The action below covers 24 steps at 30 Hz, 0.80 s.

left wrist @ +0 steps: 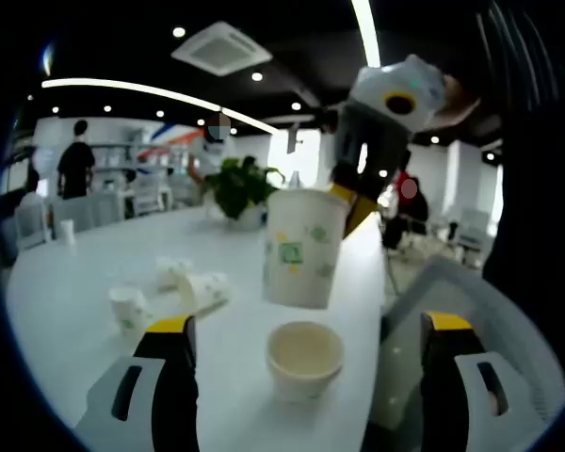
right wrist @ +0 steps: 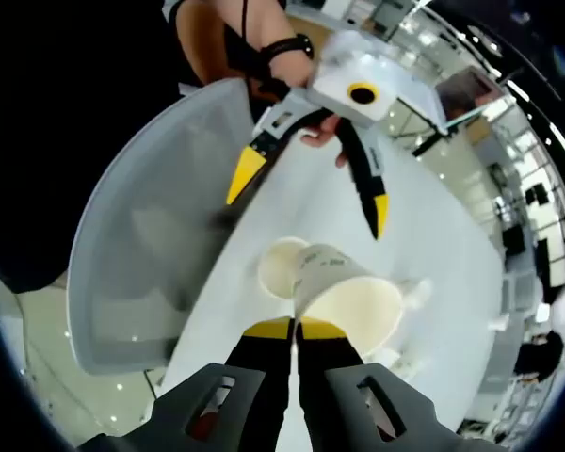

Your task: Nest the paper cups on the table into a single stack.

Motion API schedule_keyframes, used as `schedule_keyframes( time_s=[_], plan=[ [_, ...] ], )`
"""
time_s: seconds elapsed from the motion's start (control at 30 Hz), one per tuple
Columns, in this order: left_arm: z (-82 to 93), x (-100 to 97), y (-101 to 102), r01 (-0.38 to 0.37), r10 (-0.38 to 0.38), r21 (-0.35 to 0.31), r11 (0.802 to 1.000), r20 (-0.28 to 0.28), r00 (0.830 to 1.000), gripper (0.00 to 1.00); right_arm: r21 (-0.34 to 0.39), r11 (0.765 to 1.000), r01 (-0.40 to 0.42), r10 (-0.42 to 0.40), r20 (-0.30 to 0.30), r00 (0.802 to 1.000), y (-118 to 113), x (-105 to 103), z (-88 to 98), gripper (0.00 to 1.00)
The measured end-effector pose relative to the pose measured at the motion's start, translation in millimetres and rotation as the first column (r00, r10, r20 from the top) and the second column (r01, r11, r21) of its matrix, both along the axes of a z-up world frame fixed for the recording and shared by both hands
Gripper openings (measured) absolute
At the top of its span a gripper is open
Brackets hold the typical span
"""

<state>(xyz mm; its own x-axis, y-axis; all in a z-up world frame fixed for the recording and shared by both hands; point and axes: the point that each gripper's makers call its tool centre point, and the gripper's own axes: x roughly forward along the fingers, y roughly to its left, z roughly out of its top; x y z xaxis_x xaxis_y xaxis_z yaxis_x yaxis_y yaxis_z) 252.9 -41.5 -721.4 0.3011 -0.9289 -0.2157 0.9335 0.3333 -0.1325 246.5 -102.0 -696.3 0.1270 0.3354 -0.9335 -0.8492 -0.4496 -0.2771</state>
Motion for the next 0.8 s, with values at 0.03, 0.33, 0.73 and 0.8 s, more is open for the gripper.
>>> schedule_keyframes(
  time_s=[0.03,0.33,0.73,0.8],
  plan=[
    [-0.5,-0.7,-0.1,0.000,0.000,-0.006,1.000,-0.009,1.000,0.98,-0.047,0.998,-0.039,0.040,0.020,0.999,-0.9,-0.9,-6.0,0.00],
    [-5.2,-2.8,-2.4,0.011,-0.011,-0.003,1.000,-0.028,1.000,0.98,-0.133,0.985,-0.110,0.114,0.021,0.993,0.0,-8.5,-14.3,0.00],
    [-9.5,-5.4,-0.4,0.005,-0.005,-0.007,1.000,-0.052,0.999,0.99,-0.173,0.970,-0.169,0.174,0.014,0.985,6.7,-12.4,-26.0,0.00],
    [-9.9,-5.6,-0.2,0.005,-0.005,-0.006,1.000,-0.056,0.998,0.99,-0.174,0.969,-0.173,0.178,0.016,0.984,8.7,-12.3,-28.1,0.00]
  ],
)
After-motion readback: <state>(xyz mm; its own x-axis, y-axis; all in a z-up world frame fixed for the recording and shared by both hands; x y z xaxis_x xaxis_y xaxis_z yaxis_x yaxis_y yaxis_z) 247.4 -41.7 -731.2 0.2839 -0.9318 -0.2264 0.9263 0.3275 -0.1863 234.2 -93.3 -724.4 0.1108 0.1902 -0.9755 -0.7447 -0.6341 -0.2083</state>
